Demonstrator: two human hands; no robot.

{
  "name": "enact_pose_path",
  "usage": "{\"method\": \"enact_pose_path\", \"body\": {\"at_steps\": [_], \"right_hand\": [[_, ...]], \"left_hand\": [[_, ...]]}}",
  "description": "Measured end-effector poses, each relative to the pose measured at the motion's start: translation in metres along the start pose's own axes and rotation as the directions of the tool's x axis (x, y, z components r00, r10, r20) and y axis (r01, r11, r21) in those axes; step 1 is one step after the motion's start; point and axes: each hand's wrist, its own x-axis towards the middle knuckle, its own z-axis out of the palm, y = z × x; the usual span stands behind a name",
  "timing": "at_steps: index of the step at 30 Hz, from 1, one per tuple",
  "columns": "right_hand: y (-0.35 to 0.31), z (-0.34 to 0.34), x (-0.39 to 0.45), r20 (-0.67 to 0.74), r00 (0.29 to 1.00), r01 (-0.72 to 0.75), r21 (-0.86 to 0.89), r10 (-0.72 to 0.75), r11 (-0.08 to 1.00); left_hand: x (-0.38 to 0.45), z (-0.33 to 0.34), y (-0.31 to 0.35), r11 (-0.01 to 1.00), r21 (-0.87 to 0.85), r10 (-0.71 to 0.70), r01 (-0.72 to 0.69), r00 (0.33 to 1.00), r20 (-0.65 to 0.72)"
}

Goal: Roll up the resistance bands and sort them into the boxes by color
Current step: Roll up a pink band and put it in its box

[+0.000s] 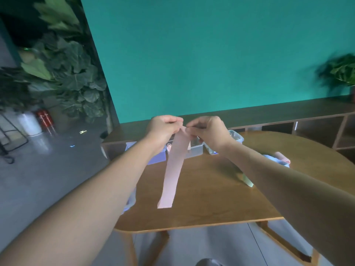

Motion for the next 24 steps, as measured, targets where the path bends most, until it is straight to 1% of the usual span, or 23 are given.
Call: {"method": "enact_pose_path", "body": {"at_steps": [2,3,7,11,13,16,20,24], "right_hand": [[-0.002,0.009,0.01,0.012,1.0,-0.013,0.022,0.012,1.0],[-0.001,0.012,0.015,0.019,1.0,-0.023,0.025,0.022,0.999],[0.004,0.023,0.038,0.048,0.997,-0.056,-0.025,0.058,0.998],[0.01,0.028,0.064,0.05,0.995,-0.08,-0.145,0.088,0.986],[0.015,0.03,0.077,0.048,0.993,-0.097,-0.172,0.107,0.98],[0.022,0.032,0.092,0.014,0.994,-0.1,-0.186,0.104,0.978],[0.03,0.035,0.102,0.017,0.997,-0.077,-0.159,0.081,0.984],[0.042,0.039,0.092,0.021,0.997,-0.076,-0.165,0.081,0.983]], "left_hand": [[0.004,-0.014,-0.003,0.997,0.079,-0.003,-0.002,0.998,0.059],[0.007,-0.02,-0.006,0.993,0.118,-0.002,-0.005,0.998,0.066],[0.027,-0.033,-0.019,0.969,0.248,-0.011,0.004,1.0,0.025],[0.051,-0.029,-0.023,0.97,0.238,-0.063,0.051,0.997,0.045],[0.064,-0.024,-0.026,0.974,0.218,-0.066,0.054,0.996,0.052],[0.084,-0.019,-0.03,0.975,0.223,-0.036,0.025,0.998,0.045],[0.098,-0.021,-0.038,0.949,0.315,0.026,-0.03,1.0,0.014],[0.086,-0.02,-0.048,0.959,0.28,0.04,-0.051,0.998,0.043]]}}
